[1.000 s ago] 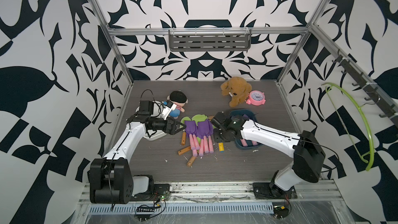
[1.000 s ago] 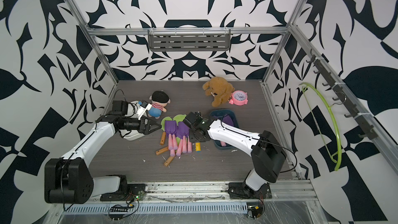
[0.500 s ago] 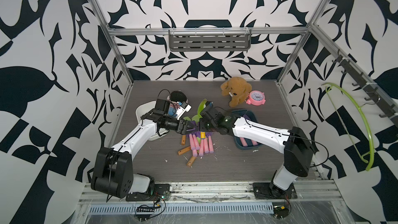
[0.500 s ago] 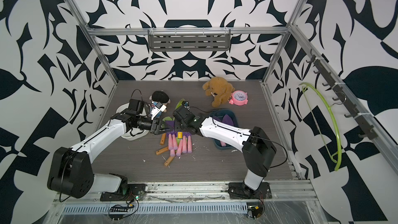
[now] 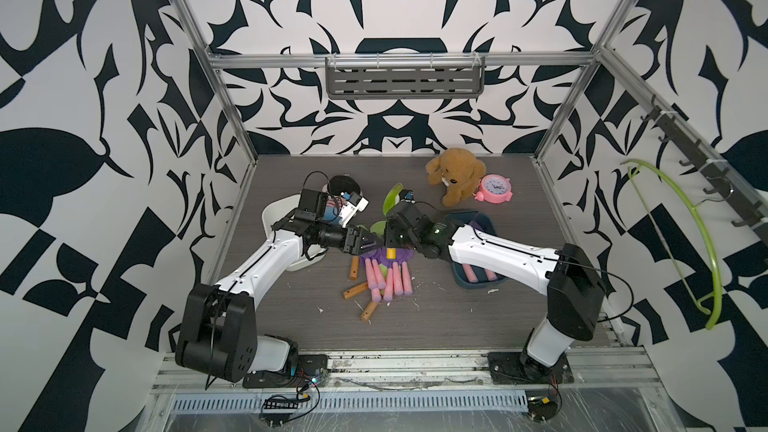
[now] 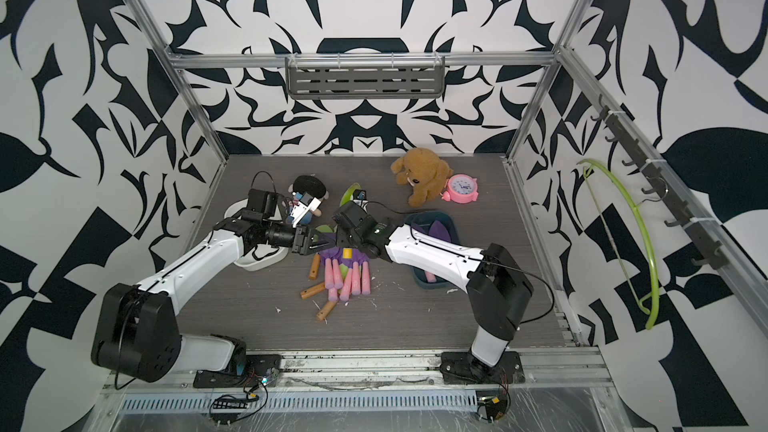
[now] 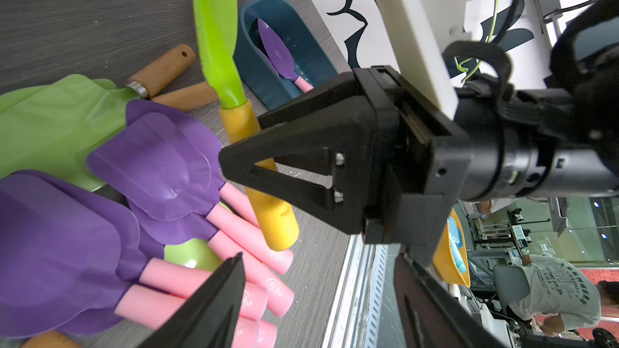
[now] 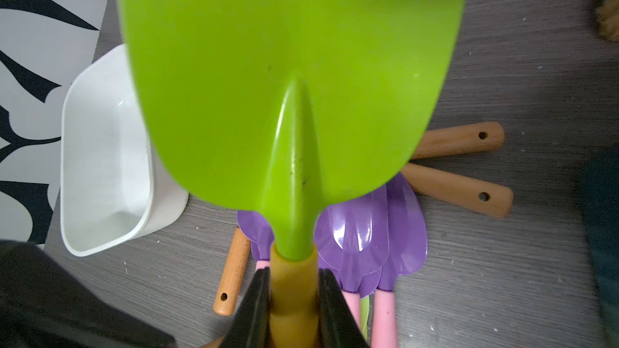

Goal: Sort the small shovels by color and place them into the storage box
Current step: Pick up the shovel from the center of the board.

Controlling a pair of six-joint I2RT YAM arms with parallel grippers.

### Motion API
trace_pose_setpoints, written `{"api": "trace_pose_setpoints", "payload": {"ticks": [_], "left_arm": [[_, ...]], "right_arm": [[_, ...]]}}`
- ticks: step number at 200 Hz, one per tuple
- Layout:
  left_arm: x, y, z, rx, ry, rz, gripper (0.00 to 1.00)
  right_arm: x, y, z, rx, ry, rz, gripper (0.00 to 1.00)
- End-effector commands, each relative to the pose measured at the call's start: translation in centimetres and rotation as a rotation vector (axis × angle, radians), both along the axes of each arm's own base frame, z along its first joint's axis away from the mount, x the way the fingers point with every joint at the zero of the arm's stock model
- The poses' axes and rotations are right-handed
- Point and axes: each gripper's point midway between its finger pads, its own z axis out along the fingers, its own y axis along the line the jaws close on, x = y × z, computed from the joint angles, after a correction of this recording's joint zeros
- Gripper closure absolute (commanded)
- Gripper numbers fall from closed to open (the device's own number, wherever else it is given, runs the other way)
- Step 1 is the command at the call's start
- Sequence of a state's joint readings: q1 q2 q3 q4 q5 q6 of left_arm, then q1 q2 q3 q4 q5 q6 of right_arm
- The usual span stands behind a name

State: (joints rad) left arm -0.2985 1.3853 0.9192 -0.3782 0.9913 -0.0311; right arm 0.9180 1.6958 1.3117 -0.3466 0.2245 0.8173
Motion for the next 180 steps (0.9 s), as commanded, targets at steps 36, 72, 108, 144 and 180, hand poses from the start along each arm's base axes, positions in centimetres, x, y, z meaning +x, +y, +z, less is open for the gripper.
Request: {"api": "trace_pose_setpoints", "payload": {"ticks": [36,72,108,144,180], "left_arm": [[-0.4,-0.2,-1.2,-0.010,0.013,-0.019,0.29],[-0.8,-0.6,-0.7,-0.067,0.033,-0.049,0.30],[-1.0,-0.8,-0.3,-0.092,0.046,-0.060,0.30],[-0.3,-0.6,-1.2,-0.043,0.046,-0.014,0.35],[0.4,-0.7,-1.1,-0.047,0.066,0.014,0.37]], "right_arm": [[0.8,-0.5,6.6,0.108,-0.138,-0.057,0.84],[0.6,0.2,7.6,0.163,-0.142,-0.029,0.83],[0.6,1.7,8.2,0.228,-0.133,0.003,0.84],[0.3,2.9,8.6,0.287,-0.119,0.035,0.83],[0.1,3.4,8.7,0.322,-0.106,0.048,0.83]]}}
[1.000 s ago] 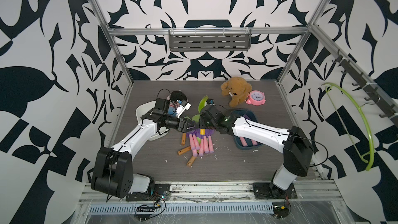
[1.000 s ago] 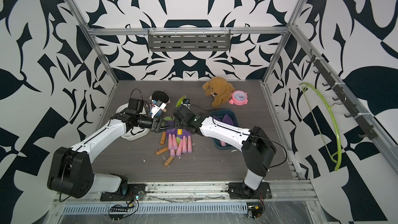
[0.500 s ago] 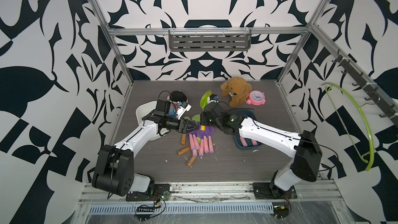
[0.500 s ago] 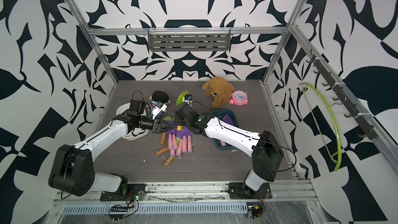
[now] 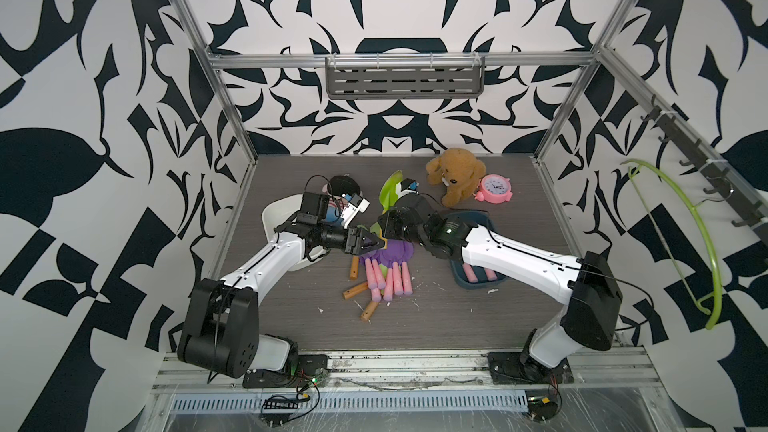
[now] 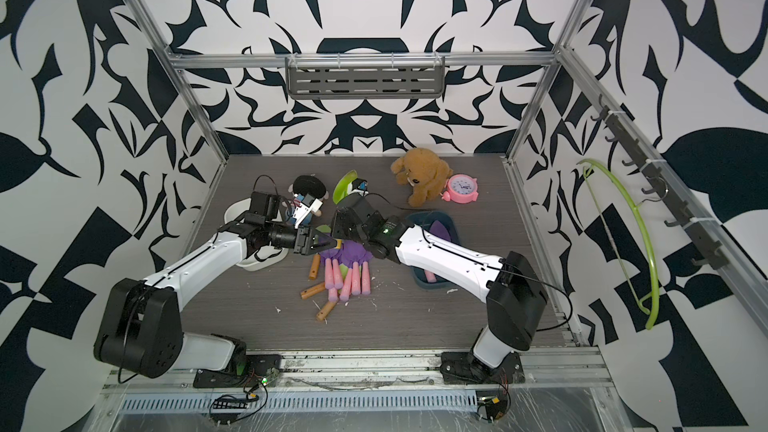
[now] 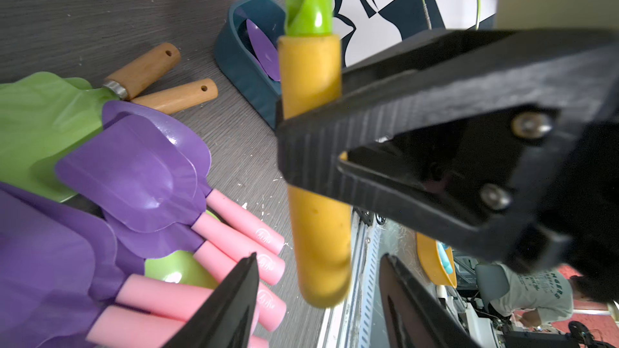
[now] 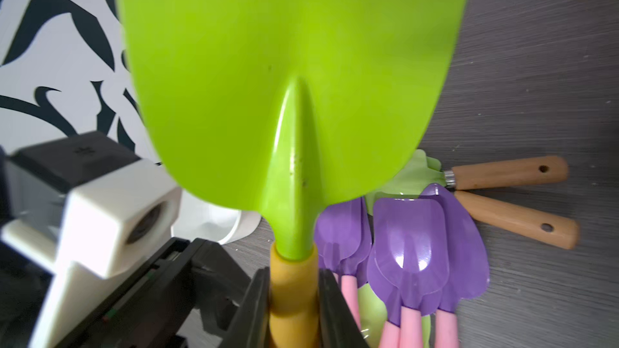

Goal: Sort the small shovels by color and place them into the storage box
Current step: Pick up the shovel from the center of the board.

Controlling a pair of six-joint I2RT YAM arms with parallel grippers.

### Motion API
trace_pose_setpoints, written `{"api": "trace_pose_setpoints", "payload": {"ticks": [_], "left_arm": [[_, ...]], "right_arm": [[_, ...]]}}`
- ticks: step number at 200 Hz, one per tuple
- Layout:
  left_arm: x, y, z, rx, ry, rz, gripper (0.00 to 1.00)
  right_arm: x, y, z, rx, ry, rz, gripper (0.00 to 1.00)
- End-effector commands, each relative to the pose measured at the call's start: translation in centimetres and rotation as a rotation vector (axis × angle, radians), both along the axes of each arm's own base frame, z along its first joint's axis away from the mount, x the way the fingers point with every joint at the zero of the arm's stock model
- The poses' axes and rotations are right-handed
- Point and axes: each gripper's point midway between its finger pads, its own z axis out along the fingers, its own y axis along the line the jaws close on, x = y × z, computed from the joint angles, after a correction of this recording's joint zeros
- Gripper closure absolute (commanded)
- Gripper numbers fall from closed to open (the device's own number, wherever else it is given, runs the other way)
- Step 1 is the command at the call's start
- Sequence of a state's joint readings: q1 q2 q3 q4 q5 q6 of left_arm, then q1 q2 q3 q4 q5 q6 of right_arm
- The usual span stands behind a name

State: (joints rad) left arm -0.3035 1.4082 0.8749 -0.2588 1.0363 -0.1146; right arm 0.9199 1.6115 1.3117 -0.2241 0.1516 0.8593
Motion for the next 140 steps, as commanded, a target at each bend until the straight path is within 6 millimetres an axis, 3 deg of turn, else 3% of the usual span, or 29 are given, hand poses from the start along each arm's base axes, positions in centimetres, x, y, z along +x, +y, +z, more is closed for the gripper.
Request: {"api": "trace_pose_setpoints", "payload": {"ticks": [1,79,110,140], "left_arm": [[0.3,-0.1,-0.6,0.003,0.030,0.017,0.37],[0.6,-0.3,0.1,-0.012,0.038,0.028,0.52],[0.4,-0.3,0.6,-0.021,0.030,0.016,0.70],[-0.2,0.1,0.9,-0.020,-0.009,-0.012,0.88]], "right_arm": [[0.2,1.5,2.8,0.103,-0.038,0.019,0.83],[-0.4,2.9,2.3,0.139,-0.015,0.062,0.83],[-0.5,3.1,2.0,0.130,-0.011,0.076,0.81],[-0.7,2.0,3.1,0.053,-0.070,0.099,0.66]]}}
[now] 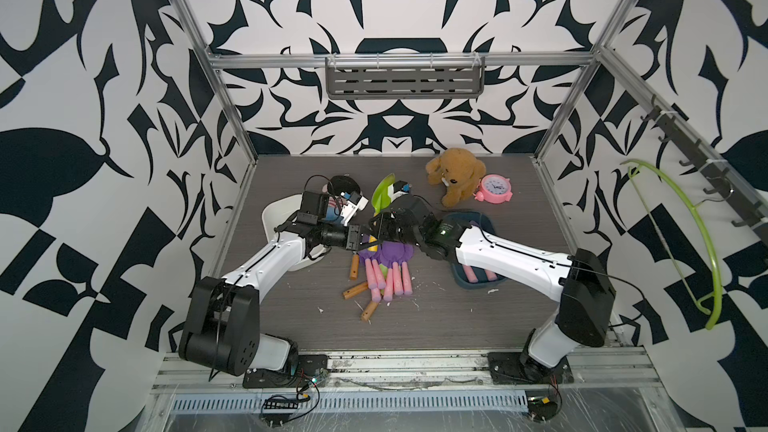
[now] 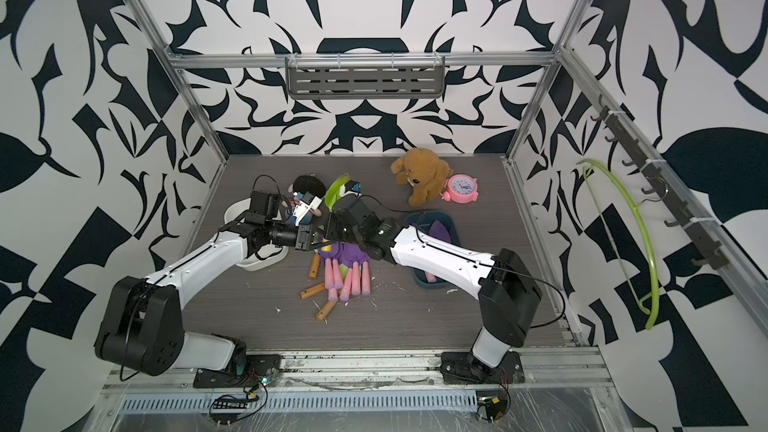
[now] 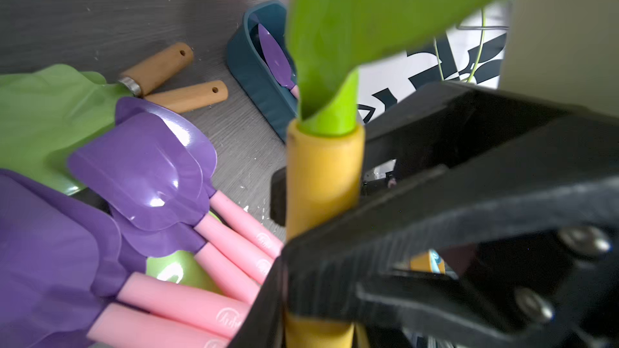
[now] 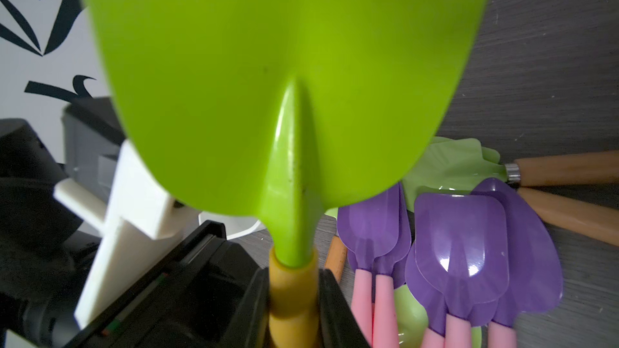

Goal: Sort the small shovels by color and place them into the storage box
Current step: Pick up the shovel from the center of the board.

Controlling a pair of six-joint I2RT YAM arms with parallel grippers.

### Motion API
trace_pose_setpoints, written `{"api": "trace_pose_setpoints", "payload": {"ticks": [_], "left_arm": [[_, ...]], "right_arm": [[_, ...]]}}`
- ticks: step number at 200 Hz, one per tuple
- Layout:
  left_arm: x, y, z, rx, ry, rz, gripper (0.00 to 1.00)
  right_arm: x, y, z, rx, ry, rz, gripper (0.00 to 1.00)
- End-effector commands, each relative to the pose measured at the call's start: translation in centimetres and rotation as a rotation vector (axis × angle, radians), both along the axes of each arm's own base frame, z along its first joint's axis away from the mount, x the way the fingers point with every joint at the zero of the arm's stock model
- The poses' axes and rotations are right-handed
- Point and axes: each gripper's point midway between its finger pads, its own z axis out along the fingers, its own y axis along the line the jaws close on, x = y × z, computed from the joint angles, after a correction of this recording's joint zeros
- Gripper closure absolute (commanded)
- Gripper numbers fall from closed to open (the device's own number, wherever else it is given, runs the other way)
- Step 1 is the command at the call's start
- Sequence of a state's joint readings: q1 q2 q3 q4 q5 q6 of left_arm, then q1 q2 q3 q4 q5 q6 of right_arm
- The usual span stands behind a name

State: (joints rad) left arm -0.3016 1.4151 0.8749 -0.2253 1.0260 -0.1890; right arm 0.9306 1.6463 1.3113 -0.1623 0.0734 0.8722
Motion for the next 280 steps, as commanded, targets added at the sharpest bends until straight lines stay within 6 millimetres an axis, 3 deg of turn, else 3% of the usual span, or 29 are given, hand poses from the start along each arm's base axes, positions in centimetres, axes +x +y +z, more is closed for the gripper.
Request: {"api": "trace_pose_setpoints", "payload": {"ticks": [1,33,48,115,172,208,228,260,271,280], "left_arm": [[-0.8,0.1,0.9,-0.020,-0.052,-0.047,0.89],[-1.6,0.9,2.2,-0.101,-0.092,-0.094,1.00],[-2.1,1.1,2.7,-0.134,-0.107,-0.117,1.00],[-5.1,1.2,5.2,-0.313,-0.154,-0.265,1.00],[-5.9,1.4,6.0,-0.365,-0.159,-0.296,1.00],[-6.0,1.4,6.0,-0.369,-0.158,-0.298,1.00],[-6.1,1.4,6.0,-0.371,-0.155,-0.299,1.00],[-6.0,1.4,5.9,-0.359,-0.156,-0.293,1.00],[-5.9,1.4,5.7,-0.347,-0.156,-0.287,0.96],[-5.7,1.4,5.4,-0.325,-0.163,-0.277,0.85]], "right_arm": [[0.0,-0.2,3.7,0.000,-0.101,0.030,0.66],[-0.4,-2.4,6.4,-0.088,-0.242,0.102,0.52],[-0.7,-3.0,7.7,-0.104,-0.305,0.150,0.48],[-1.3,-3.5,12.1,0.028,-0.410,0.358,0.44],[-0.9,-3.5,14.9,0.130,-0.469,0.442,0.44],[-1.8,-2.5,17.0,0.216,-0.507,0.546,0.46],[-1.9,-2.2,17.3,0.233,-0.512,0.571,0.53],[-1.6,-2.2,16.9,0.233,-0.483,0.584,0.84],[-1.6,-2.4,16.5,0.222,-0.472,0.585,0.93],[-1.6,-2.7,16.3,0.208,-0.466,0.579,1.00]]}}
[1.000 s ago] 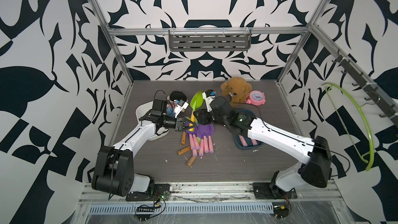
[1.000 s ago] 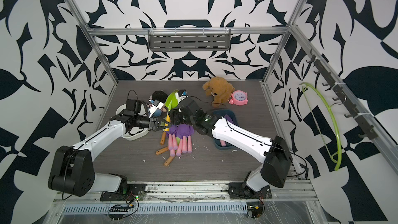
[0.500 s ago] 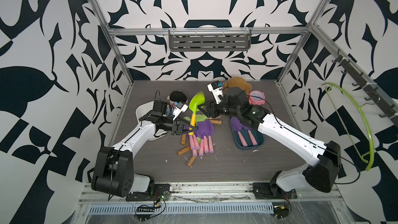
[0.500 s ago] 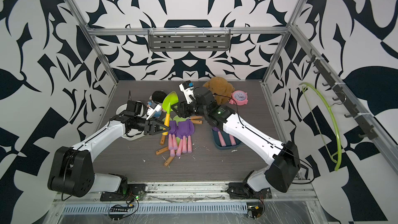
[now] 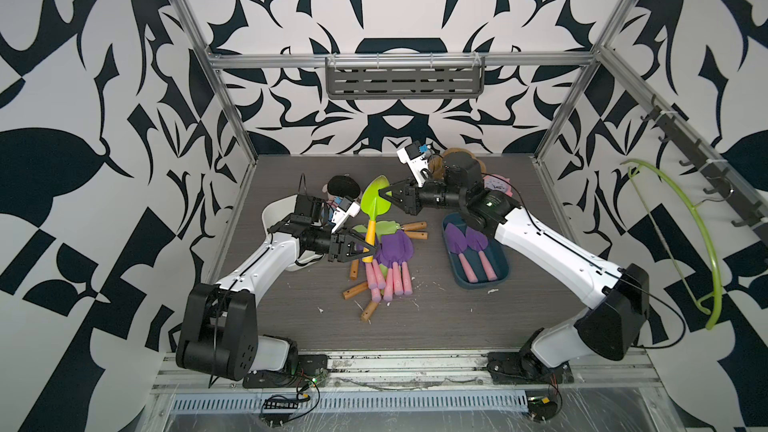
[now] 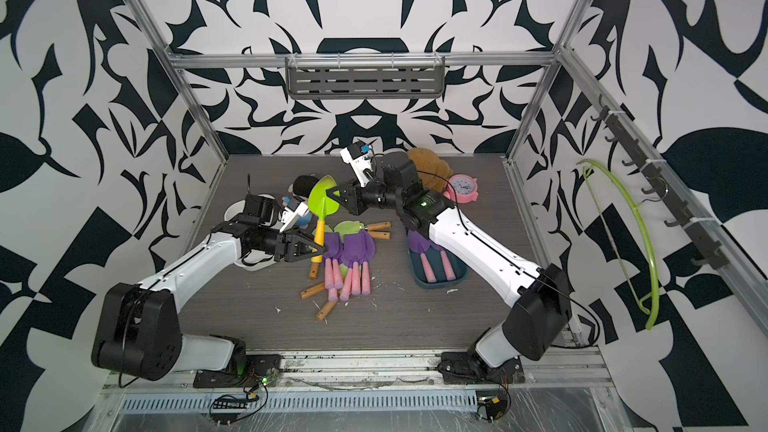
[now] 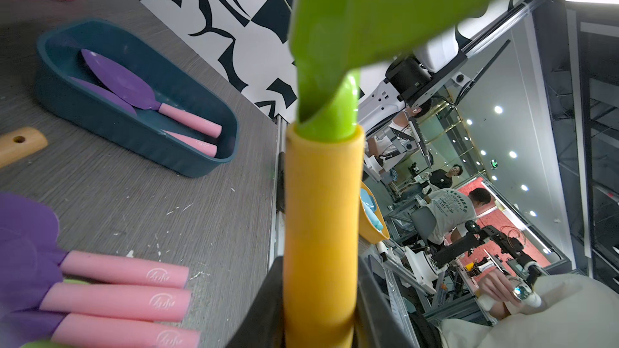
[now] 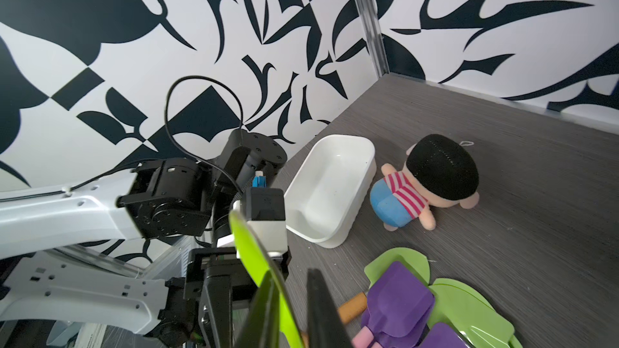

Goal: Sort the small shovels by color and place them into the storage box
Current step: Pick up the shovel from the center of the board.

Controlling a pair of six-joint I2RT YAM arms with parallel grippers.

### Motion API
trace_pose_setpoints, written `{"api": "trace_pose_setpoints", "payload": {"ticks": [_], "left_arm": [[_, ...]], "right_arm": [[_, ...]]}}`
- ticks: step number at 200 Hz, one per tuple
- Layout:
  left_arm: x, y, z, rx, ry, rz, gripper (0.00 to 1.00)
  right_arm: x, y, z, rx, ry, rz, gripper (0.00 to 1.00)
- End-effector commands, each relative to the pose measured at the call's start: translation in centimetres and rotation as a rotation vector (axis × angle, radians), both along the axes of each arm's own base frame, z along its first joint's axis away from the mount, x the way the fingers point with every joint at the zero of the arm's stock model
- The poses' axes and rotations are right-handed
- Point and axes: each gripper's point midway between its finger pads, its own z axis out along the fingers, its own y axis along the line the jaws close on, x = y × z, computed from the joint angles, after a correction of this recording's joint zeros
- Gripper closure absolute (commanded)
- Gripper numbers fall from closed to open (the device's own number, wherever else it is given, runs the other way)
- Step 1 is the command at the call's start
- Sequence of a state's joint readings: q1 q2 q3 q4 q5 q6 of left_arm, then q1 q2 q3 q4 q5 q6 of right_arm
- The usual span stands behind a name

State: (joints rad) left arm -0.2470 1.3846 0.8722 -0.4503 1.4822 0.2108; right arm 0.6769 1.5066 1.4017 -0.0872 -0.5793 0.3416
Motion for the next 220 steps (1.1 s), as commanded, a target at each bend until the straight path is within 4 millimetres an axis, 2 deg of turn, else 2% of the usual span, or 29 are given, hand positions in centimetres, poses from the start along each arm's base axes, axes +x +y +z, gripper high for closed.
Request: {"api": "trace_pose_setpoints", "payload": {"ticks": [1,15,30,43,62,92,115,157,195,220], "left_arm": [[0.0,0.0,0.0,0.020,-0.056,0.019,0.84],[0.5,0.0,-0.6,0.065,-0.067,0.047,0.59],[1.6,0.2,-1.6,0.146,-0.087,0.103,0.42],[2.8,0.6,-2.5,0.222,-0.103,0.167,0.36],[4.5,1.5,-3.1,0.314,-0.129,0.248,0.29],[5.9,2.3,-3.5,0.426,-0.170,0.311,0.27],[6.4,2.5,-3.9,0.504,-0.207,0.322,0.28],[5.9,1.4,-4.4,0.606,-0.268,0.262,0.29],[5.5,0.3,-6.2,0.671,-0.267,0.213,0.30],[5.3,-0.4,-7.4,0.705,-0.259,0.185,0.35]], "right_arm": [[-1.2,-0.1,2.9,0.044,-0.024,0.030,1.00],[-0.9,-0.8,1.9,-0.004,-0.009,-0.017,1.00],[0.5,-2.5,-0.1,-0.100,0.026,-0.151,1.00],[2.3,-5.0,-2.9,-0.231,0.092,-0.330,1.00],[3.1,-7.1,-5.9,-0.336,0.193,-0.469,1.00],[3.8,-8.2,-9.3,-0.388,0.347,-0.600,1.00],[4.2,-7.4,-10.4,-0.367,0.415,-0.625,1.00],[4.4,-4.7,-10.9,-0.346,0.451,-0.602,1.00],[4.3,-2.3,-10.8,-0.310,0.454,-0.554,1.00],[4.1,-1.3,-10.2,-0.282,0.446,-0.525,1.00]]}}
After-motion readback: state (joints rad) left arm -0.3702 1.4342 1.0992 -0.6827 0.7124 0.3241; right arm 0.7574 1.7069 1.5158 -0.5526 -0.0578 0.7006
